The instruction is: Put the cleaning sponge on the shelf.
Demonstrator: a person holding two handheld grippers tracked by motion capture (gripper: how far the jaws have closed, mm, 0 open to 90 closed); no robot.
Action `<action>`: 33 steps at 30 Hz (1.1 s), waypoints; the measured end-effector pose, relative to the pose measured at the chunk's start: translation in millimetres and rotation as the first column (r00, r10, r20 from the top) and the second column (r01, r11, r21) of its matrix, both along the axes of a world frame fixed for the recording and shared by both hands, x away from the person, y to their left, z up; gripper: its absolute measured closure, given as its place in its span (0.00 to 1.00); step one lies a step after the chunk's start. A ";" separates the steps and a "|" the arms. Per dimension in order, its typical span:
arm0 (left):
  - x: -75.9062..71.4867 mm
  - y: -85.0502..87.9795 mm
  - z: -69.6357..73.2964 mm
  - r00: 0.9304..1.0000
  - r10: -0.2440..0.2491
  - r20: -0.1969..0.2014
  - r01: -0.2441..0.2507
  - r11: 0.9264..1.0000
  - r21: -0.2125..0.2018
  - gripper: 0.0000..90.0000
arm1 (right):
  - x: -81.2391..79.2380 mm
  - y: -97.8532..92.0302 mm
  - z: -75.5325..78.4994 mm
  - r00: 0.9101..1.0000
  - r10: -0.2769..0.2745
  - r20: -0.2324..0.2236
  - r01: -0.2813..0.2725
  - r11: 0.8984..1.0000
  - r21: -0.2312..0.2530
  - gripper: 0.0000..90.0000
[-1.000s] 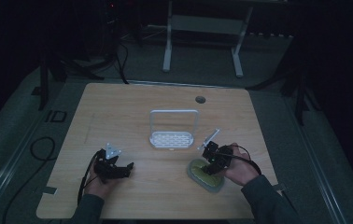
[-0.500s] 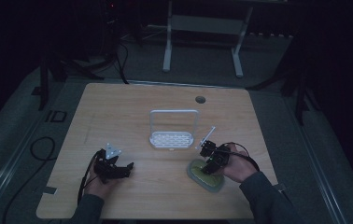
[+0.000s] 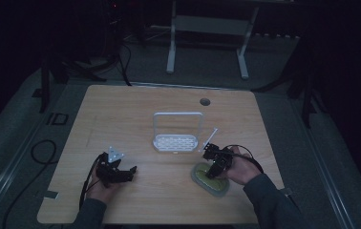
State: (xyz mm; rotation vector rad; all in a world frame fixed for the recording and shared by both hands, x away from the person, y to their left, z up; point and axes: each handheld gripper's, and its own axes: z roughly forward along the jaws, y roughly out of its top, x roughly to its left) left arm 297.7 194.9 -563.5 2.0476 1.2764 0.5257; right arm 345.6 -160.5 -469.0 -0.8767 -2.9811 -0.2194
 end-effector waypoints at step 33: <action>0.0 0.0 0.0 1.000 -0.001 0.000 0.001 1.000 0.001 0.15 | 4.8 9.1 -2.1 0.997 0.066 -0.040 -0.070 0.992 -0.105 0.78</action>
